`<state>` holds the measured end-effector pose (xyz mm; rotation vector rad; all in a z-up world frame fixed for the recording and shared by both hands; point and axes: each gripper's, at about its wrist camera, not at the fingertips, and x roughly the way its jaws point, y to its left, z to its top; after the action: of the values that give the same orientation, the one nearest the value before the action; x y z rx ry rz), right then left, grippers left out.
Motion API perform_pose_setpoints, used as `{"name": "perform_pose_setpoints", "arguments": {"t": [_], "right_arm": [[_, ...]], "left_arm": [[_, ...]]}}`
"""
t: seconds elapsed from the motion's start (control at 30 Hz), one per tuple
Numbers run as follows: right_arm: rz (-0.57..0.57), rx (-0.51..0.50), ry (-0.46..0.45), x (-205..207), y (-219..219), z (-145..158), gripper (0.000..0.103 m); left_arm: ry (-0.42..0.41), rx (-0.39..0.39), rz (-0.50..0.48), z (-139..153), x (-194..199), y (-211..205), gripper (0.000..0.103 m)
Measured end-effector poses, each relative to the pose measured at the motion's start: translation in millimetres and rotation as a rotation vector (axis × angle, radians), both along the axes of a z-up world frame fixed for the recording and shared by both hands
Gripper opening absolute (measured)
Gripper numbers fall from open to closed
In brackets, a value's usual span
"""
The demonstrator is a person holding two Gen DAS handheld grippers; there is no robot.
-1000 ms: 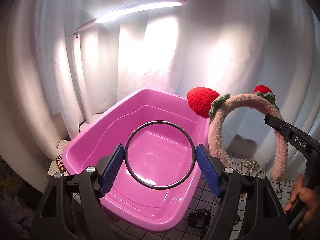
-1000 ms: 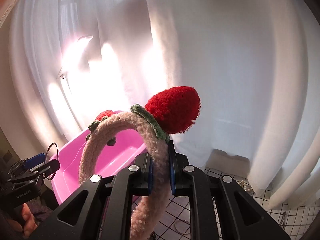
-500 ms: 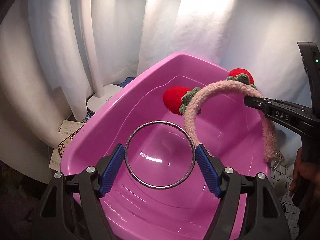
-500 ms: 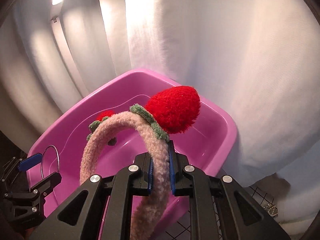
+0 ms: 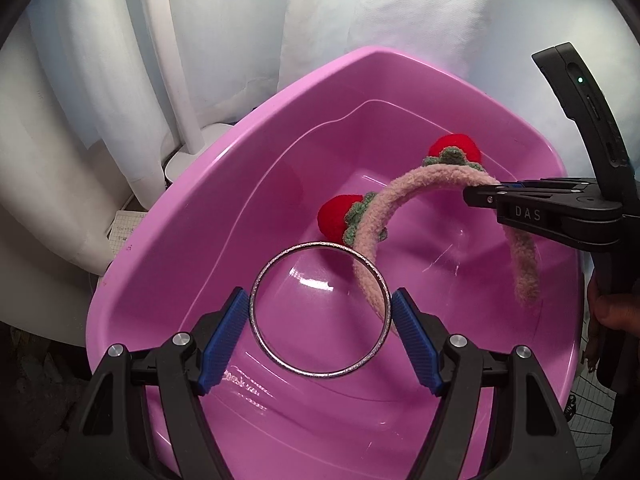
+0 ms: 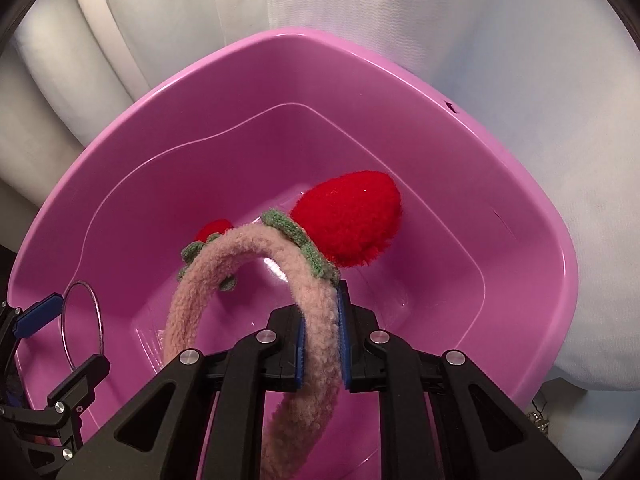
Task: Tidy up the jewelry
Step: 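Carry the headband with the right tool over the pink tub, then open the right tool to drop the headband into the tub, then withdraw the right tool from the tub back over the table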
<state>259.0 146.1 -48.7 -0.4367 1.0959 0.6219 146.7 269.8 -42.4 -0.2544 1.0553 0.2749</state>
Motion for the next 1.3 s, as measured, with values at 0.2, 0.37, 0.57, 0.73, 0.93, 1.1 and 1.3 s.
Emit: {"name": "perform_pose_setpoints", "arguments": {"t": [0.2, 0.37, 0.57, 0.73, 0.93, 1.1, 1.3], "right_arm": [[0.01, -0.047, 0.024, 14, 23, -5, 0.015], [0.042, -0.055, 0.03, 14, 35, 1, 0.063], [0.046, -0.074, -0.02, 7, 43, 9, 0.067], [0.041, -0.051, -0.023, 3, 38, 11, 0.067], [0.046, -0.022, -0.031, -9, 26, 18, 0.067], [0.054, -0.008, -0.045, -19, 23, 26, 0.067], [0.064, 0.016, -0.064, -32, 15, 38, 0.067]], "left_arm": [[0.035, 0.014, -0.007, -3, 3, -2, 0.072], [0.068, 0.021, -0.001, -5, 4, -1, 0.079], [0.081, 0.028, 0.022, -3, 0, 0, 0.091], [0.07, 0.026, 0.035, 0, -7, -1, 0.091], [0.048, 0.026, 0.052, 6, -14, -4, 0.091], [0.029, 0.031, 0.057, 13, -21, -12, 0.091], [0.006, 0.042, 0.067, 24, -33, -19, 0.091]]}}
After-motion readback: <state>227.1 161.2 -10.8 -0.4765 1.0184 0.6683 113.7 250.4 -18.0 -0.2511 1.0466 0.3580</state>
